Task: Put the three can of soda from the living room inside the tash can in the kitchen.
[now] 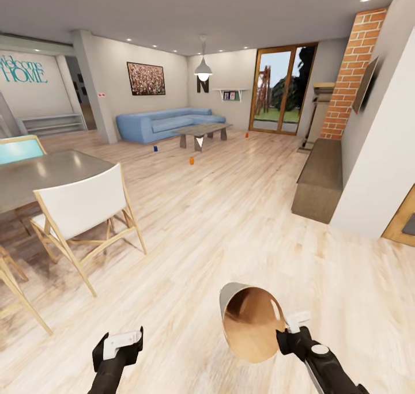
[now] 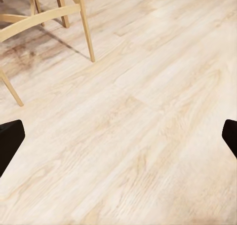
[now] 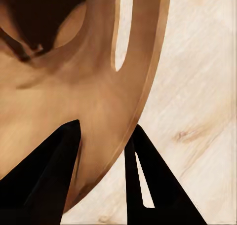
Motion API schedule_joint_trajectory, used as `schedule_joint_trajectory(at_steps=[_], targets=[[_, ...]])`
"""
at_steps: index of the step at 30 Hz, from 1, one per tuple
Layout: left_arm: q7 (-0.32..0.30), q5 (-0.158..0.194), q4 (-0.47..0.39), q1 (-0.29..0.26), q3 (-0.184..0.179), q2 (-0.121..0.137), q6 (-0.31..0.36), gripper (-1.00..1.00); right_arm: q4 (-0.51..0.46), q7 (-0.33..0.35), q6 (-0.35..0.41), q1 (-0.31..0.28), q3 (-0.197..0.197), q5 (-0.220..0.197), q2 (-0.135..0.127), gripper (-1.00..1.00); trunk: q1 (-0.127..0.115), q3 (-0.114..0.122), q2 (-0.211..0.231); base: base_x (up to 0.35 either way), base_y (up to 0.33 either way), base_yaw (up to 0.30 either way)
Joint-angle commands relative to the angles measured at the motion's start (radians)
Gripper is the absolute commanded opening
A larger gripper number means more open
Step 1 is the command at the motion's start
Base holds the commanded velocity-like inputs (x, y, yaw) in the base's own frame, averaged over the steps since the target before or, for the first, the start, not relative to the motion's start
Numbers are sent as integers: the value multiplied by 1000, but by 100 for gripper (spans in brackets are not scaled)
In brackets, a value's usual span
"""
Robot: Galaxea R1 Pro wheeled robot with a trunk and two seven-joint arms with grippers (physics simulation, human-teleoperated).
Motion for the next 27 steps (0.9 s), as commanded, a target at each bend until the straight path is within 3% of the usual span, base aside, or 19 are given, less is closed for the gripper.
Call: schedule_joint_trajectory(at_steps=[1, 2, 4, 7, 9, 11, 15, 19, 23, 27], targets=[[0, 0, 1, 0, 0, 0, 0, 100, -48, 4, 63, 14, -22, -7, 2, -100, -4, 3, 7, 0, 0, 0], [0, 0, 1, 0, 0, 0, 0, 100, -75, 4, 103, 18, -36, -8, 3, -100, -8, 7, 14, 0, 0, 0], [0, 0, 3, 0, 0, 0, 0, 100, -187, 6, 288, 30, -84, -5, 4, -100, -15, 13, 28, 0, 0, 0], [0, 0, 3, 0, -1, 0, -1, 100, -260, 6, 419, 36, -104, -3, 5, -100, -27, 22, 49, 0, 0, 0], [0, 0, 4, 0, -3, 0, -1, 100, -320, 7, 584, 41, -119, -2, 2, -100, -35, 28, 63, 0, 0, 0], [0, 0, 4, 0, -6, 0, -2, 100, -345, 11, 679, 42, -129, -4, -1, -100, -42, 35, 77, 0, 0, 0], [0, 1, 3, 0, -9, 0, -3, 100, -382, 15, 753, 43, -149, -6, -4, -100, -58, 47, 105, 0, 0, 0], [1, 3, 3, 0, -10, 0, -4, 100, -372, 17, 768, 41, -212, -10, -7, -100, -73, 60, 133, 0, 0, 0], [0, 3, 3, 0, -11, 0, -6, 100, -259, 17, 768, 28, -256, -9, -14, -100, -73, 60, 133, 0, 0, 0], [0, 3, 3, 1, -11, 1, -7, 100, -113, 10, 768, -2, -266, -6, -25, -100, -73, 60, 133, 0, 0, 0]])
